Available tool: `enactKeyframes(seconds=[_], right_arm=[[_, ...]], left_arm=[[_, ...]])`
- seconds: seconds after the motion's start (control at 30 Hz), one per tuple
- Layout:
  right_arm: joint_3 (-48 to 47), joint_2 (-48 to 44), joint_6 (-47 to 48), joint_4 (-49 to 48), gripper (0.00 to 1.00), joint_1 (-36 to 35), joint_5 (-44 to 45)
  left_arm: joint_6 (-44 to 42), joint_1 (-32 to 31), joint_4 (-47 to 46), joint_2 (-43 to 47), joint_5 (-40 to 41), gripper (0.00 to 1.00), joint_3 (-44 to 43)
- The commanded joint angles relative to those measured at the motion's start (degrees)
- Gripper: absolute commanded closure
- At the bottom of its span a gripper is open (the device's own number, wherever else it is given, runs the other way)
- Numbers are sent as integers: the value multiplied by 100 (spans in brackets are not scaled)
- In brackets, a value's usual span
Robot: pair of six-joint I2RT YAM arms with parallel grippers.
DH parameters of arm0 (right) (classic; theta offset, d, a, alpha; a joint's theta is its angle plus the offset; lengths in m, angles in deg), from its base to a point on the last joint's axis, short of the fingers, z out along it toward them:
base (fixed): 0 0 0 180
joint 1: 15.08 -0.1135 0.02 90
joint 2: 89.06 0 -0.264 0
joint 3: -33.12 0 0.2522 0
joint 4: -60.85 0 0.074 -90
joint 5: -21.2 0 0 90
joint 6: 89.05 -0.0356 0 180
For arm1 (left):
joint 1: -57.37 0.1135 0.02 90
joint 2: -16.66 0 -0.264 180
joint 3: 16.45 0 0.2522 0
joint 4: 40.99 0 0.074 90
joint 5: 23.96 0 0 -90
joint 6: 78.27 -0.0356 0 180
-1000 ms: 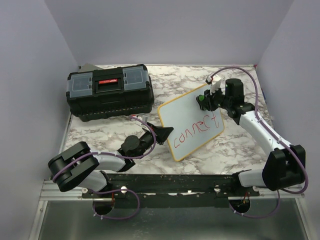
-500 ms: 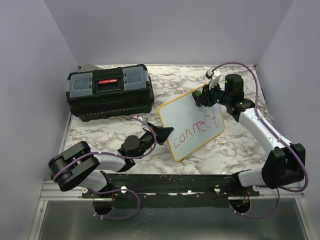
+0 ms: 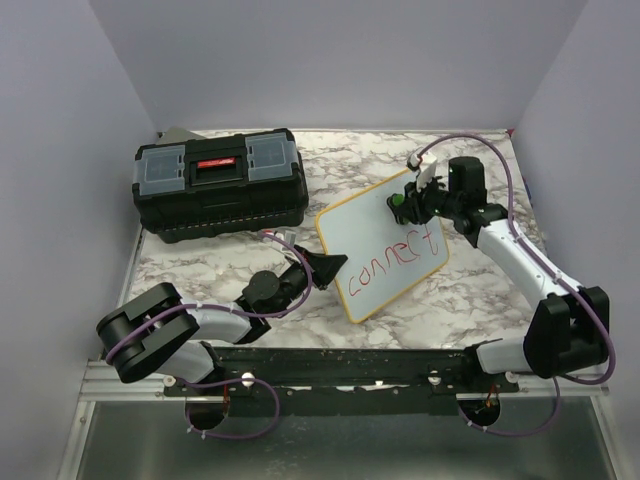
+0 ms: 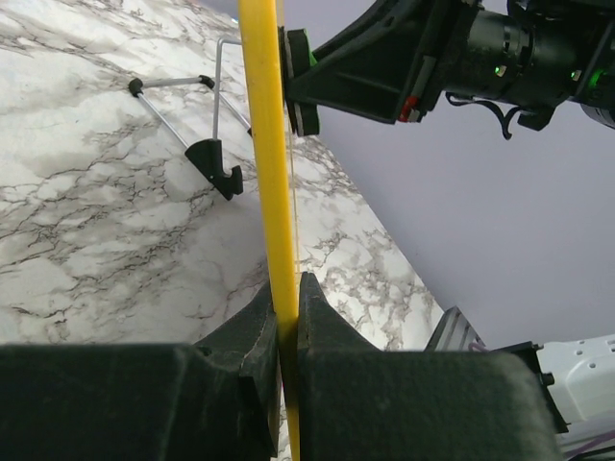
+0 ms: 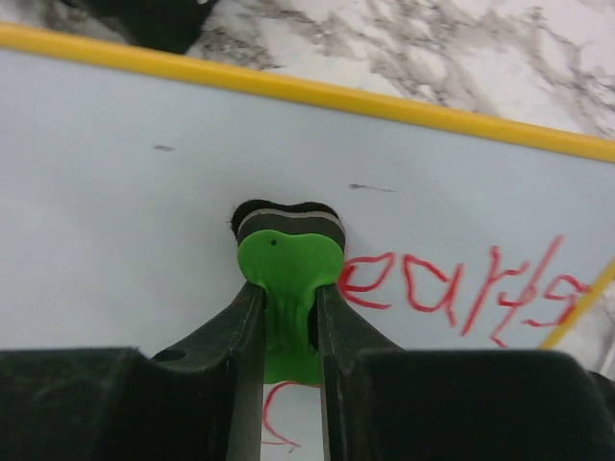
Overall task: Erase the whiteboard
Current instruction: Erase the whiteboard at the center of the board.
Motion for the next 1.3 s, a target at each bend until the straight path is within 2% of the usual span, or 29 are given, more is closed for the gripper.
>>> enactKeyframes(seconds=[0.0, 0.07, 0.23, 0.4, 0.57, 0.73, 0.87, 0.97, 1.07, 1.27], right_arm=[[274, -169, 462, 480, 99, -232, -1401], [312, -273, 184, 142, 99, -232, -1173], [96, -218, -506, -489, 99, -206, 445], [17, -60, -744, -583, 99, 14, 993], [326, -103, -368, -505, 99, 128, 826], [875, -375, 987, 161, 99, 112, -803], [1261, -564, 1496, 273, 99, 86, -722], [1313, -613, 1379, 143, 99, 86, -498], [1168, -581, 725, -314, 99, 92, -55], [386, -235, -88, -843, 99, 93, 691]], left_arm=[[-428, -121, -276, -7, -598, 100, -28], [-437, -120, -248, 5, -591, 100, -34], [-419, -128, -229, 12, -595, 100, -42], [-447, -128, -154, 90, -577, 100, -16], [-448, -120, -184, 85, -568, 100, 2], [-406, -123, -281, -3, -590, 100, -20], [-386, -126, -282, -57, -612, 100, -64], [-375, -128, -283, -83, -617, 100, -90], [-368, -128, -261, -80, -621, 100, -93], [-374, -128, -183, -23, -608, 100, -46]])
